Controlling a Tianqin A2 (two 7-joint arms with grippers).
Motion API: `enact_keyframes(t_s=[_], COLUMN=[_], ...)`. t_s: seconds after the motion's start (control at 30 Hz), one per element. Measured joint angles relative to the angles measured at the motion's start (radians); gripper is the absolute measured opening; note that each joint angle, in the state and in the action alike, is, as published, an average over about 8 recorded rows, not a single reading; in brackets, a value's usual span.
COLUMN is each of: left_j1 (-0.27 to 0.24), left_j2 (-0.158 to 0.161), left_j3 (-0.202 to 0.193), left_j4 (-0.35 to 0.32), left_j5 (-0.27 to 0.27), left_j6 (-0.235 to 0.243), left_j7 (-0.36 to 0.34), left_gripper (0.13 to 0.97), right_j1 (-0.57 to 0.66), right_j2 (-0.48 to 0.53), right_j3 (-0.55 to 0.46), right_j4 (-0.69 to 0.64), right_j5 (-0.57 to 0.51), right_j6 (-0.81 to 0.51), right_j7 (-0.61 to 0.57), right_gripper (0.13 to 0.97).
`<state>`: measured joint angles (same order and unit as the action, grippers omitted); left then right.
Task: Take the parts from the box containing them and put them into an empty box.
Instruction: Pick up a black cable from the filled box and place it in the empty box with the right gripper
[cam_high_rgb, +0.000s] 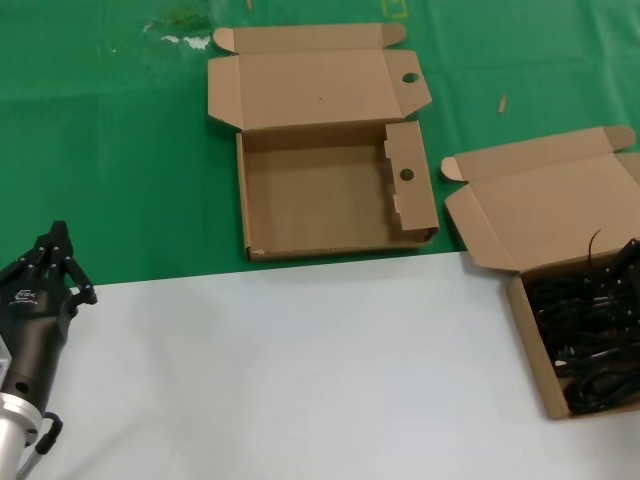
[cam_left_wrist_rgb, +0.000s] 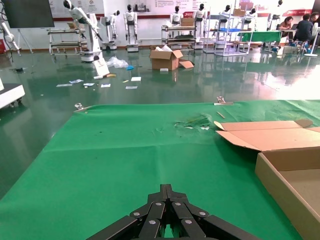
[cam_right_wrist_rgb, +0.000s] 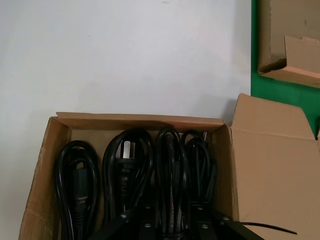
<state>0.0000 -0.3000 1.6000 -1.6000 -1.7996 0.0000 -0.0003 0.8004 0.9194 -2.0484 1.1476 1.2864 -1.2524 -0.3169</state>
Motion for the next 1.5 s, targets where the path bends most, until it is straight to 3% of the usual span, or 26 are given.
enact_keyframes(t_s=[0.23, 0.5, 0.83, 1.13, 1.5], left_j1=[0.0, 0.0, 0.0, 0.0, 0.0], left_j2=[0.0, 0.0, 0.0, 0.0, 0.0], left_j3=[0.0, 0.0, 0.0, 0.0, 0.0], left_j4=[0.0, 0.0, 0.0, 0.0, 0.0], left_j5=[0.0, 0.0, 0.0, 0.0, 0.0], left_j6=[0.0, 0.0, 0.0, 0.0, 0.0], left_j7=[0.0, 0.0, 0.0, 0.0, 0.0], left_gripper=[0.14, 0.14, 0.14, 0.14, 0.14], right_j1=[0.02, 0.108, 0.299, 0.394, 0.406], right_j2=[0.032, 0.068, -0.061, -0.296, -0.521], right_j3=[0.005, 0.018, -0.006, -0.093, -0.183], right_j4=[0.07, 0.247, 0.377, 0.278, -0.007], right_j5=[-0.006, -0.019, -0.045, -0.128, -0.196], right_j6=[-0.044, -0.165, -0.242, -0.135, 0.06], right_j7=[0.075, 0.262, 0.466, 0.464, 0.324], right_gripper=[0.231, 0.192, 0.192, 0.192, 0.192])
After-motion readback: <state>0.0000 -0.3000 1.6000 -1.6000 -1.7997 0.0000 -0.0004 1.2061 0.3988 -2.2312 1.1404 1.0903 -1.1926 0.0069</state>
